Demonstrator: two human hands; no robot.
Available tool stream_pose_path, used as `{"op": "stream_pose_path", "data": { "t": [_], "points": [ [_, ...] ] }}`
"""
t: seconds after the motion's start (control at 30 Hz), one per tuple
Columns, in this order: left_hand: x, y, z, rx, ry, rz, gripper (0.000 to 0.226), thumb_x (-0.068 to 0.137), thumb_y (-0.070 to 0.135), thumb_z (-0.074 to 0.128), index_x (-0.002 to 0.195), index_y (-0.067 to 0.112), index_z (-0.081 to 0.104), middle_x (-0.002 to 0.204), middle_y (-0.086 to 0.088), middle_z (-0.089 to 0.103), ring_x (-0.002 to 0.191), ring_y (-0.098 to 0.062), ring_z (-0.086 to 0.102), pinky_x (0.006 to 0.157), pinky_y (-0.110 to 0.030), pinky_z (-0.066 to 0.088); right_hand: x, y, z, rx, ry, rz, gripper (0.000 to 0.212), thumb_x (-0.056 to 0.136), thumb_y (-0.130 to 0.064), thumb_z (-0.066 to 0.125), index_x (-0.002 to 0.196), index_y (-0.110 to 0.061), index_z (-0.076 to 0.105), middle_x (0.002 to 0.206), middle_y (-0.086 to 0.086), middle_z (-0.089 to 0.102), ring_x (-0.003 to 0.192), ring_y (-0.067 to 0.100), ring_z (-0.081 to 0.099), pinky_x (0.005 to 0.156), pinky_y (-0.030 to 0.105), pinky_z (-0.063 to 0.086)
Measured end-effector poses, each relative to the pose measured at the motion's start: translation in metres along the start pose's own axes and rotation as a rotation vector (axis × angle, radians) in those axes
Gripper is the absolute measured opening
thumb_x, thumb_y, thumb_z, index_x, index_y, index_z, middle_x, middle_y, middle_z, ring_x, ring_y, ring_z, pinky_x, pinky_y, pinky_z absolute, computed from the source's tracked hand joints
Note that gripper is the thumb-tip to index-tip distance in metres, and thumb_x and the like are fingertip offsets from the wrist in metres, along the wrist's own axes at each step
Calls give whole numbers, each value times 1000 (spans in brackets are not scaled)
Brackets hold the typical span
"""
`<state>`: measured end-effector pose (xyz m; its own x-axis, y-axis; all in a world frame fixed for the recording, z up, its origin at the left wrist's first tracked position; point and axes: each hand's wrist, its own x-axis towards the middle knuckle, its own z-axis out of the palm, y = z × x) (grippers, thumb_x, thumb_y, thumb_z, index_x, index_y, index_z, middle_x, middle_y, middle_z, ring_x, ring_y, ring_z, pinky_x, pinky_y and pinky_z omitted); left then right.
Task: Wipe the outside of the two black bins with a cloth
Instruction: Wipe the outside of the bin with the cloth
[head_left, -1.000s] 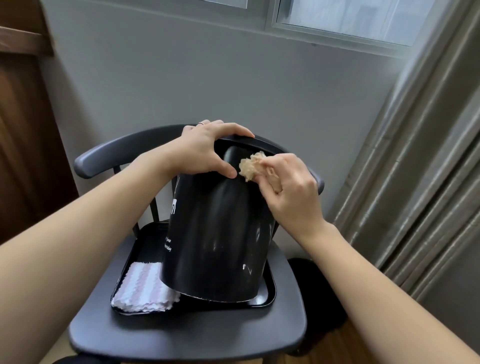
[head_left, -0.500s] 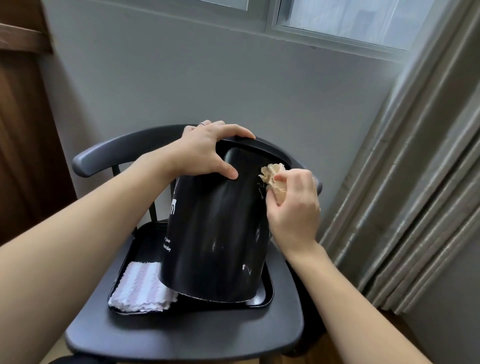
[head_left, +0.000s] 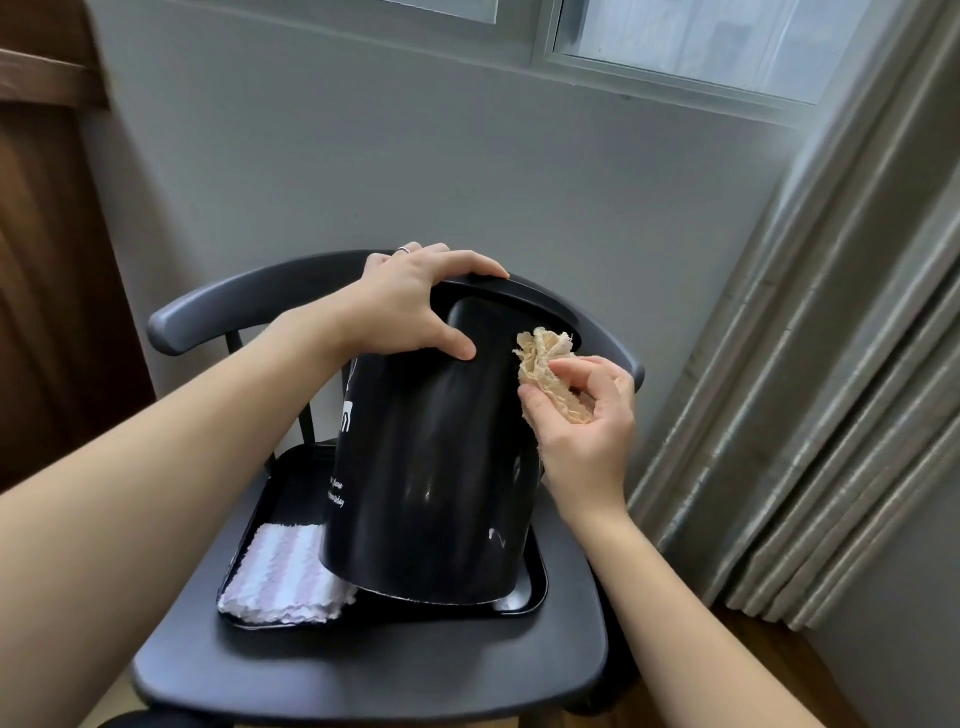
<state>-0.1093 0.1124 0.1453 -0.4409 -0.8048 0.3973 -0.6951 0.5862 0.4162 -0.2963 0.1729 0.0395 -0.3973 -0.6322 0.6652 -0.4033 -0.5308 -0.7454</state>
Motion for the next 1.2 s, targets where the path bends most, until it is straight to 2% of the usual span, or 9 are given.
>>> {"op": "stream_pose_path", "data": {
  "t": [0.1,0.23,0.3,0.43,0.53,0.7,0.87,1.0,1.2],
  "points": [
    [0,-2,-1,0,4,-9,73,76,27,87,137,48,53,129,10,57,129,-12,37,117,-37,19,1,0,2,-22,-74,45,23,83,-17,78,94,-33,66,104,-3,68,100,7,63,89,20,48],
    [-2,-6,-3,-47,7,-18,73,76,25,87,135,51,53,126,11,56,118,-5,32,109,-29,20,14,-1,-3,-100,-62,-55,28,84,-12,76,98,-29,59,96,-16,67,94,-7,61,79,5,41],
    [-1,-5,-2,-36,-2,-9,73,75,25,87,134,51,53,126,11,57,120,-7,33,111,-31,20,19,-1,-4,-153,-51,-92,35,84,-13,77,107,-30,57,99,-21,62,96,-7,59,81,8,43],
    [2,-4,0,-20,0,5,73,74,27,88,133,51,53,127,12,58,129,-11,36,113,-32,18,6,9,3,-163,-66,-154,34,90,-18,72,123,-20,67,115,-2,61,110,22,59,98,36,48],
    [2,-4,0,-29,-2,5,72,74,26,87,133,52,53,126,13,57,127,-9,35,111,-31,19,1,12,6,-84,-41,-105,30,95,-28,63,125,-26,66,113,-5,60,110,10,59,98,22,45],
    [0,-1,-1,-43,-1,-16,72,75,23,87,134,50,54,119,17,55,119,-5,33,111,-30,20,12,8,10,-49,0,-67,18,94,-22,68,111,-25,65,110,-4,69,104,13,65,93,40,52],
    [-4,-1,-5,-97,-9,-43,73,75,19,87,133,49,56,105,29,48,116,-3,33,108,-28,24,15,17,-2,-153,-98,-333,29,88,-20,75,116,-19,67,113,-14,67,104,11,65,94,33,52],
    [-3,-1,-5,-101,-16,-45,72,75,19,87,132,51,56,106,30,48,116,-3,33,104,-26,23,8,27,-11,-281,-196,-637,33,82,-8,81,113,-5,71,104,5,70,90,24,64,86,33,52],
    [-2,1,-3,-97,-15,-48,74,73,20,88,130,56,55,105,30,45,118,-7,32,101,-27,24,42,13,-7,-246,-128,-519,32,85,-7,77,116,-5,70,107,7,71,97,26,66,93,29,49]
  ]
}}
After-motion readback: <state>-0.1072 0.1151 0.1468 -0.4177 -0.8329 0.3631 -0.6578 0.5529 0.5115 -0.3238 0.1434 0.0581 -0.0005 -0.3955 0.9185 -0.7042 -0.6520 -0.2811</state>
